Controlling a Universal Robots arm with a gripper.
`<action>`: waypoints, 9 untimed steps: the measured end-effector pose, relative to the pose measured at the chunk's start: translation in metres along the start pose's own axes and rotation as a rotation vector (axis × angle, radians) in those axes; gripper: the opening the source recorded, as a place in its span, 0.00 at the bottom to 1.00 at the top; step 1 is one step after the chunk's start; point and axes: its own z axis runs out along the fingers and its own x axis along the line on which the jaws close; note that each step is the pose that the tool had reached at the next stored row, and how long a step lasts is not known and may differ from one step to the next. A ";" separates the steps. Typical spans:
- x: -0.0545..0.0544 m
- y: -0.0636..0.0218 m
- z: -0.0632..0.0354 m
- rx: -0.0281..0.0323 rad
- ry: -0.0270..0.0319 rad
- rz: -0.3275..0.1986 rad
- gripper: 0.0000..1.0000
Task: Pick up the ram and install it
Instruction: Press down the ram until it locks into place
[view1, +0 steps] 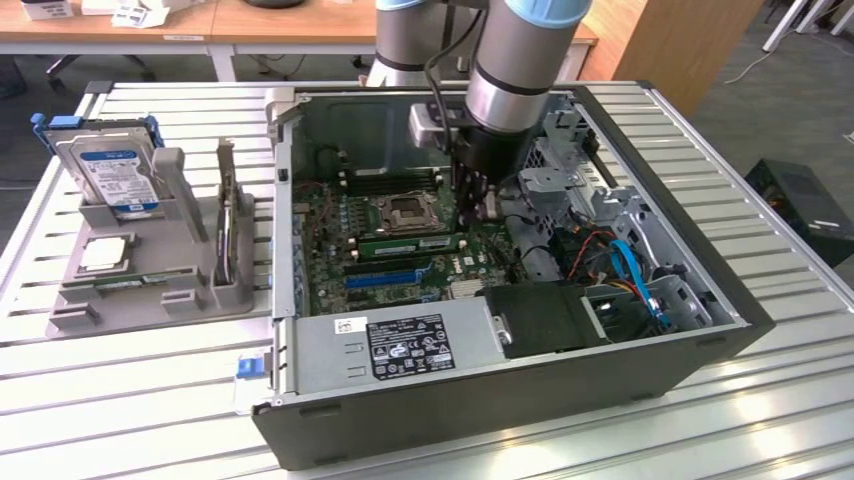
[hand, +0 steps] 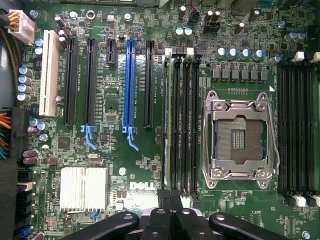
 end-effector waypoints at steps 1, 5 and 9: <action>-0.001 0.0001 0.0001 0.0000 0.0000 0.000 0.11; -0.001 0.0001 0.0003 0.0000 0.0000 0.000 0.11; -0.001 -0.0001 0.0046 0.0000 0.0001 0.000 0.11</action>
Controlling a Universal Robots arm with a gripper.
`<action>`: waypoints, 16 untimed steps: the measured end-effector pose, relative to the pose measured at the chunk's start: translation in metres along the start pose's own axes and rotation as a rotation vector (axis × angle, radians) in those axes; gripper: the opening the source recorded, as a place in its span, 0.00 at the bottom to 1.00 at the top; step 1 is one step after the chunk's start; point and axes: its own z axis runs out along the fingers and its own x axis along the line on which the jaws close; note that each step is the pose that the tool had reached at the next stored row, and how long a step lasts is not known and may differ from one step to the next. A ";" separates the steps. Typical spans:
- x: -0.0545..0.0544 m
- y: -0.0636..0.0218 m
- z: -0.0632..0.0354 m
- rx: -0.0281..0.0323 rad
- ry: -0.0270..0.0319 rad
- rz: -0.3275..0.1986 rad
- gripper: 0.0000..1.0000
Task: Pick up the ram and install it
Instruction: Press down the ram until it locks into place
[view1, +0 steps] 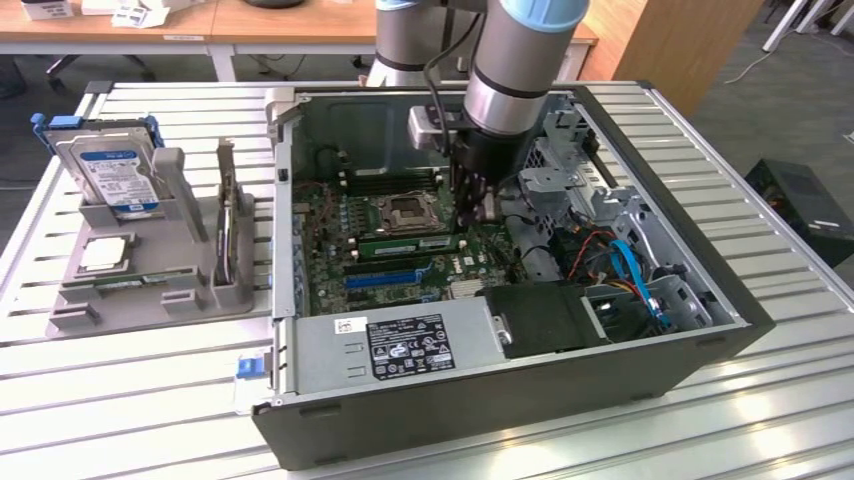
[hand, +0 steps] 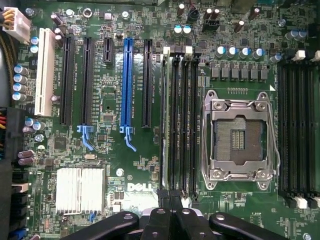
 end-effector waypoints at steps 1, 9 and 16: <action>0.000 -0.0001 0.0009 0.0000 -0.0001 0.000 0.11; 0.000 -0.0002 0.0032 0.0001 -0.0003 0.000 0.11; -0.002 -0.0002 0.0032 0.0000 0.0000 0.000 0.11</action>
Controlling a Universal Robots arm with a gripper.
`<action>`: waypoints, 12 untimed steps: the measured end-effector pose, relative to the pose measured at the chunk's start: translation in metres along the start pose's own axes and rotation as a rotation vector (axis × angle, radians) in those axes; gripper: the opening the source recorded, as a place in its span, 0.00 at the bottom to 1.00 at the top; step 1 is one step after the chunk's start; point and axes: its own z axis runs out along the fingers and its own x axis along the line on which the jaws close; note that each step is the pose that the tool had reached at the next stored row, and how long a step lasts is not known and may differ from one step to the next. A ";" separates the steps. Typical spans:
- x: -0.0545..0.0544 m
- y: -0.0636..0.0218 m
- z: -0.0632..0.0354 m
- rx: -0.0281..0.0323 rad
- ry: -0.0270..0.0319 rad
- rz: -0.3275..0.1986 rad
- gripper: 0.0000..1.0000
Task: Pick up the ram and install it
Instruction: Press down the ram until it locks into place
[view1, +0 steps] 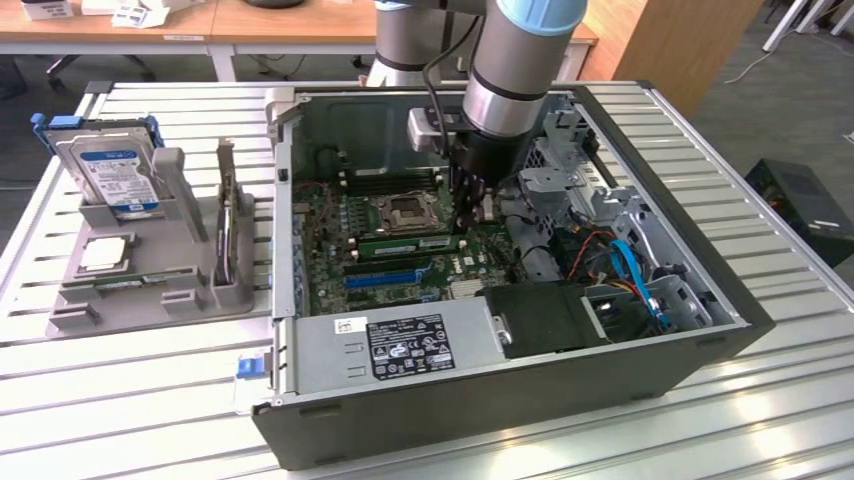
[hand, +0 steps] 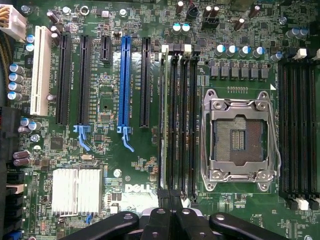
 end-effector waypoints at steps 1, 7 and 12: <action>0.000 0.0000 0.0002 0.0000 0.0001 0.000 0.11; 0.000 -0.0001 0.0015 -0.0001 0.0001 0.000 0.11; 0.000 -0.0002 0.0028 0.0000 -0.0001 0.000 0.11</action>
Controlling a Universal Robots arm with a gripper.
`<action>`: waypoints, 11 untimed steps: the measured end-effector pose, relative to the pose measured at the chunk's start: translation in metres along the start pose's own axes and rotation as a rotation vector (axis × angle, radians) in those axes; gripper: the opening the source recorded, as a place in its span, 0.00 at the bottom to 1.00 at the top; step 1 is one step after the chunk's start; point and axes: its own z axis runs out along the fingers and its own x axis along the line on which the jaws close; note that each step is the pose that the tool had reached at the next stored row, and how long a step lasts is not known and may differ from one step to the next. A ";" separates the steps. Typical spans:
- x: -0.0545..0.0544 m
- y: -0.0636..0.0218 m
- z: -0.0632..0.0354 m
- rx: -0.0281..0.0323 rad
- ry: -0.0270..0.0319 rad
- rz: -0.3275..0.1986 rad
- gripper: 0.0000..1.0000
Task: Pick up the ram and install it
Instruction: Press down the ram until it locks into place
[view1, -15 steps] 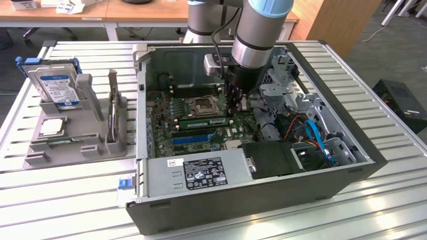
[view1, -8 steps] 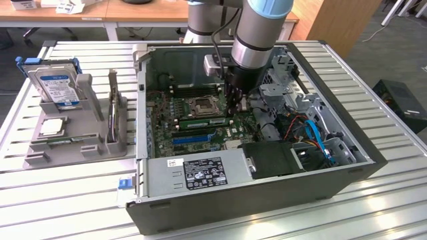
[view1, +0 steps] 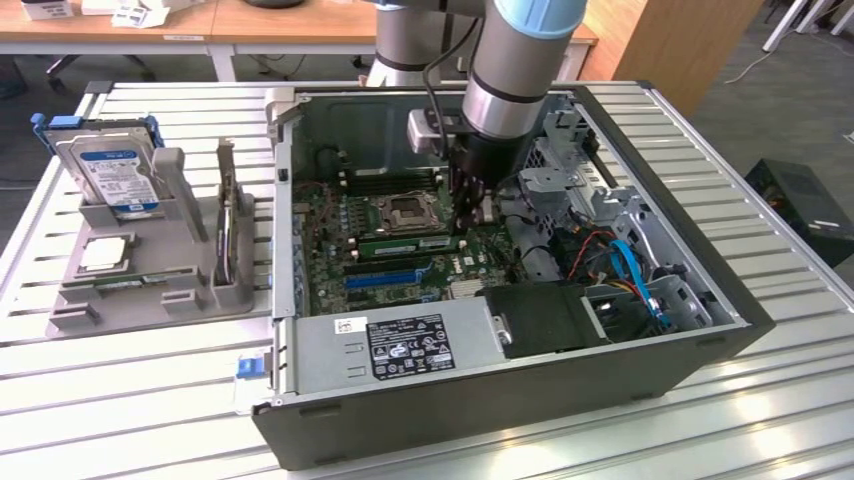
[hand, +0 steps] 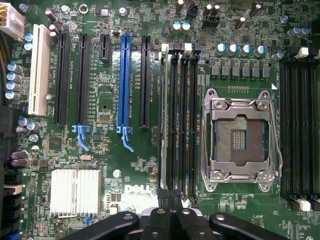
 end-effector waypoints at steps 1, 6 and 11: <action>0.000 0.0000 0.0004 0.0000 0.0001 0.000 0.11; 0.000 -0.0001 0.0010 -0.0001 0.0004 0.000 0.11; 0.000 -0.0001 0.0012 0.0000 0.0001 0.000 0.11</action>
